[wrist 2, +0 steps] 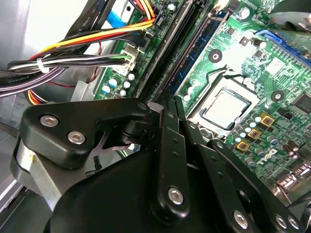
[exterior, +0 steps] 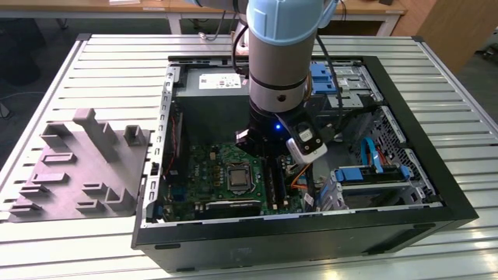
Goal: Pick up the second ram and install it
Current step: 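Insert the second ram into the second slot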
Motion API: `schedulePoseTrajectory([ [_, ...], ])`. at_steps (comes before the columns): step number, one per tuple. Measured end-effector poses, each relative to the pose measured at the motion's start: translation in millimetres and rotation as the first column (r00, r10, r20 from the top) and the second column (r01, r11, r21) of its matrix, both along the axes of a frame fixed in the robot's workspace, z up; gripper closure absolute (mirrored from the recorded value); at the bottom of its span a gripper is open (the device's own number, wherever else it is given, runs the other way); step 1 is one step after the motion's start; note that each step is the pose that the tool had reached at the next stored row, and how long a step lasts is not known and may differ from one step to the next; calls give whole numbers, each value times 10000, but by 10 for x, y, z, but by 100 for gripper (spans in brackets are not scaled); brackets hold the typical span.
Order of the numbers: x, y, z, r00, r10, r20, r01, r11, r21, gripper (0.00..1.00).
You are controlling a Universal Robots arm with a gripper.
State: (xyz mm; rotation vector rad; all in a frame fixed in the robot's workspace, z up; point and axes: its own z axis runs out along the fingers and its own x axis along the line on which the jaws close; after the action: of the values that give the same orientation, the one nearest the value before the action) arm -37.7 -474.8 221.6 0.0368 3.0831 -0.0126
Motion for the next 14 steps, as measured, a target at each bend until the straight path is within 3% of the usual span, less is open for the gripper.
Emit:
schedulePoseTrajectory([
  [14, -8, 1, -40, 10000, 0, 3, 0, 10000, 5, 88],
])
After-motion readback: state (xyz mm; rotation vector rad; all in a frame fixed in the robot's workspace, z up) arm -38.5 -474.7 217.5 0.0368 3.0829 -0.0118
